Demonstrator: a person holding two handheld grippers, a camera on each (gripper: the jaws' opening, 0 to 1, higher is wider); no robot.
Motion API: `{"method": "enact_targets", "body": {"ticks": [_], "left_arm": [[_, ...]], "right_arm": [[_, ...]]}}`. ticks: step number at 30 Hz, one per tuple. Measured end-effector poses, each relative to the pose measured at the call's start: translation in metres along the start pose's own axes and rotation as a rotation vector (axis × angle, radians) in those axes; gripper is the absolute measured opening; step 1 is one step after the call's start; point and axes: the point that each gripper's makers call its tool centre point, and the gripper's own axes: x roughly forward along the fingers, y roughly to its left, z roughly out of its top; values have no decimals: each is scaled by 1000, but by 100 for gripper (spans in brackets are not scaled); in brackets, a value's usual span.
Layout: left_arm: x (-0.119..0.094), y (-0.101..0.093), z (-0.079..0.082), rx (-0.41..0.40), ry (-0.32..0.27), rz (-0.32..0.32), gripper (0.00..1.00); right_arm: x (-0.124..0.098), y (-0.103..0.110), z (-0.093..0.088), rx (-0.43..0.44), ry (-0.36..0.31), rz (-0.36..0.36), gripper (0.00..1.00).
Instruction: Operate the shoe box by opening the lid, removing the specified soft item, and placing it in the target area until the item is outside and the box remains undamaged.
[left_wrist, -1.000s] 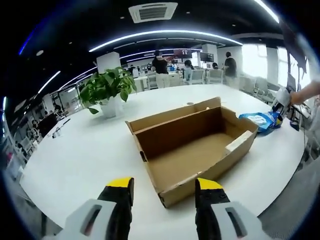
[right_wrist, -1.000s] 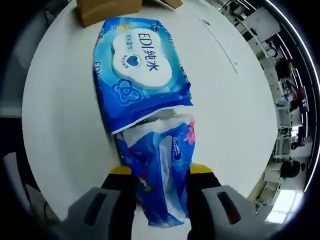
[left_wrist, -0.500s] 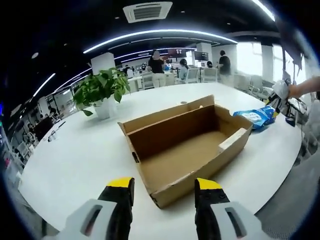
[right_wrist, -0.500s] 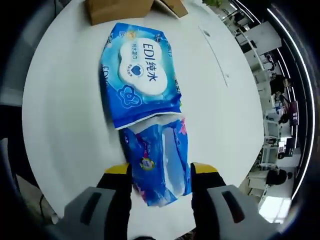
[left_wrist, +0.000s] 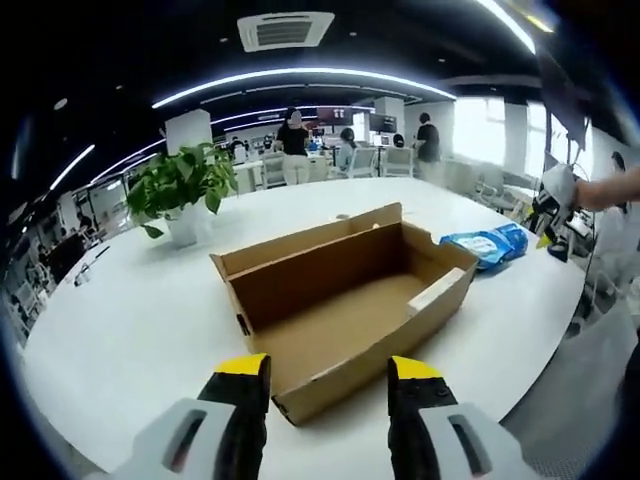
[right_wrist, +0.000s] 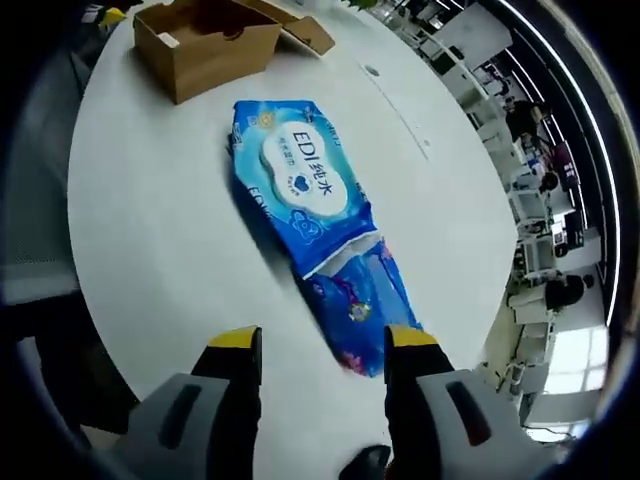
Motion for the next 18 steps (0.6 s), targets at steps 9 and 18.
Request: {"method": "enact_targets", "body": {"ticks": [9, 18], "left_arm": [[3, 0, -7, -46, 14, -14, 47], [2, -11, -1, -40, -6, -62, 48]], "right_arm": [[1, 56, 53, 122, -73, 21, 43], [14, 77, 98, 264, -176, 39, 43]]}}
